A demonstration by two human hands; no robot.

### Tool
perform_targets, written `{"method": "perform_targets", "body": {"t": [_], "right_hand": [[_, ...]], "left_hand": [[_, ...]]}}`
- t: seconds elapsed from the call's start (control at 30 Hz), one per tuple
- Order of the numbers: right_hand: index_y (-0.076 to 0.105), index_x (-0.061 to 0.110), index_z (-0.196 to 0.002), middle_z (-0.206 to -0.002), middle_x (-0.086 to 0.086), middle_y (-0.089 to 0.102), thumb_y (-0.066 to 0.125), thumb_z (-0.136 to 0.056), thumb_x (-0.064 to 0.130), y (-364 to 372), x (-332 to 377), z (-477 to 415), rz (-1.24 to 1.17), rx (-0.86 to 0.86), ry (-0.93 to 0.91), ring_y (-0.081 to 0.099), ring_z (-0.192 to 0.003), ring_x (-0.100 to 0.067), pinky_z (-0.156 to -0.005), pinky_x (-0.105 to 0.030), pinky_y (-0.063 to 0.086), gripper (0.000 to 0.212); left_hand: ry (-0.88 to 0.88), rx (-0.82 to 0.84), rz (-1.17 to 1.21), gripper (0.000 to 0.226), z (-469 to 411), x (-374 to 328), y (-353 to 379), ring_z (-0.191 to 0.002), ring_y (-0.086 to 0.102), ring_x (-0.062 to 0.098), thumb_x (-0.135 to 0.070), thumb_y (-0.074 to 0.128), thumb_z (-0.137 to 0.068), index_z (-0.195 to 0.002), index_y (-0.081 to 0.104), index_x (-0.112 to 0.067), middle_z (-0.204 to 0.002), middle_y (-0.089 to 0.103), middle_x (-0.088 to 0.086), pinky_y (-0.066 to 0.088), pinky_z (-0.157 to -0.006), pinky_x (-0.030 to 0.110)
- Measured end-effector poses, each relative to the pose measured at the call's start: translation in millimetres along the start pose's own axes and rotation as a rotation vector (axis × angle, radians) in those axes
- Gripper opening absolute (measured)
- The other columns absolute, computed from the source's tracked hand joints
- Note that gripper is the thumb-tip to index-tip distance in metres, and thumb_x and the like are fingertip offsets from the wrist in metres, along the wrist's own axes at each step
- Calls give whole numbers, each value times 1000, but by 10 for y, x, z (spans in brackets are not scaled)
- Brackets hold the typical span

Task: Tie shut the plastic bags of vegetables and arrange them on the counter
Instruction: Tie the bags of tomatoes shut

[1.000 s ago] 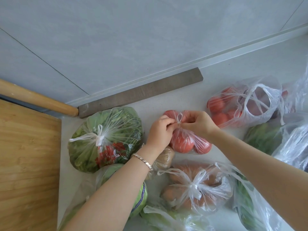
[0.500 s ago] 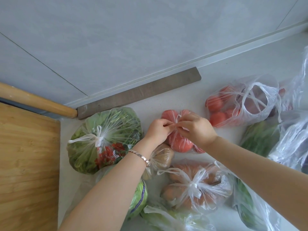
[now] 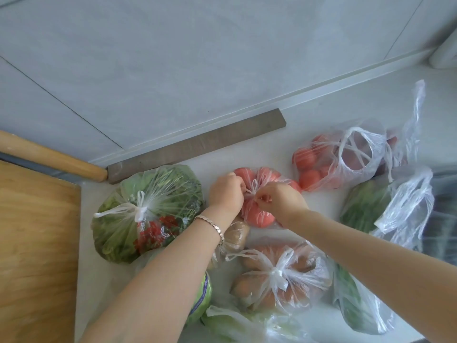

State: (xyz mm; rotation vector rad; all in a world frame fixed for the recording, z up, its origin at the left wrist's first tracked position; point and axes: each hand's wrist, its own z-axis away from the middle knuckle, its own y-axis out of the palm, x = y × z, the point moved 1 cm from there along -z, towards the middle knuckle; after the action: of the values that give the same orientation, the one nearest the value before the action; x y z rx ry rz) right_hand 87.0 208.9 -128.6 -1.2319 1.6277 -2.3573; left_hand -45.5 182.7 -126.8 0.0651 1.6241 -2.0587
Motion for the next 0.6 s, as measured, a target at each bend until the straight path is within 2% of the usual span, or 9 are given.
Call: {"method": "perform_targets", "body": {"t": [0.07, 0.13, 0.23, 0.3, 0.33, 0.4, 0.5, 0.57, 0.6], "right_hand": [[72, 17, -95, -96, -1, 69, 57, -85, 16, -164, 109, 2, -22, 170, 118, 63, -89, -21, -78, -33, 52, 18], [72, 16, -97, -101, -2, 70, 56, -85, 17, -438, 256, 69, -57, 156, 128, 64, -93, -22, -87, -37, 51, 19], [72, 14, -96, -97, -2, 71, 56, -85, 15, -868, 362, 264, -77, -4, 119, 65, -89, -21, -86, -35, 51, 19], [72, 16, -95, -94, 0, 72, 58, -83, 14, -1142, 310, 398, -83, -95, 156, 64, -87, -16, -85, -30, 50, 19], [72, 17, -94, -93, 0, 72, 59, -83, 15, -1263, 247, 471, -83, -146, 175, 64, -85, -14, -85, -30, 50, 17], [72, 18, -91, -90, -1, 71, 61, -81, 15, -1496, 103, 608, -60, -247, 215, 62, -81, -14, -83, -30, 50, 15], [72, 17, -89, -87, -3, 71, 58, -81, 14, -1807, -195, 747, -11, -358, 250, 63, -84, -21, -81, -33, 51, 16], [69, 19, -96, -94, -3, 70, 54, -83, 14, -1940, -473, 739, 50, -334, 312, 63, -89, -24, -82, -34, 51, 20], [67, 19, -102, -98, -4, 69, 53, -83, 15, -1998, -635, 709, 86, -291, 348, 62, -91, -25, -82, -33, 51, 24]], "left_hand": [[80, -5, -34, 16, 27, 0, -117, -102, 54, 29, -14, 54, -89, -96, 68, -13, -106, 60, 7, 44, -83, 36], [114, -34, -10, 16, 87, -57, -222, -104, 51, 28, -13, 53, -88, -98, 66, -15, -110, 57, 7, 42, -91, 39], [122, -20, 98, 19, 166, -264, -295, -103, 57, 28, -15, 49, -88, -97, 66, -15, -111, 61, 7, 44, -93, 39], [143, 56, 182, 23, 205, -473, -290, -107, 58, 23, -16, 48, -88, -101, 66, -17, -113, 65, 4, 43, -94, 30], [154, 93, 212, 25, 233, -596, -283, -109, 58, 20, -15, 46, -88, -105, 65, -18, -114, 65, 1, 40, -92, 23], [155, 126, 261, 29, 287, -864, -277, -111, 56, 17, -17, 46, -88, -113, 60, -18, -116, 63, -3, 33, -85, 18], [152, 157, 428, 37, 341, -1271, -246, -106, 56, 16, -24, 55, -85, -122, 50, -19, -116, 58, -1, 36, -85, 21], [126, 172, 485, 33, 362, -1478, -249, -100, 53, 14, -29, 57, -84, -115, 48, -25, -113, 55, -5, 37, -89, 25], [88, 150, 419, 29, 347, -1575, -248, -101, 53, 16, -34, 56, -83, -109, 47, -27, -111, 54, -5, 36, -96, 30]]}}
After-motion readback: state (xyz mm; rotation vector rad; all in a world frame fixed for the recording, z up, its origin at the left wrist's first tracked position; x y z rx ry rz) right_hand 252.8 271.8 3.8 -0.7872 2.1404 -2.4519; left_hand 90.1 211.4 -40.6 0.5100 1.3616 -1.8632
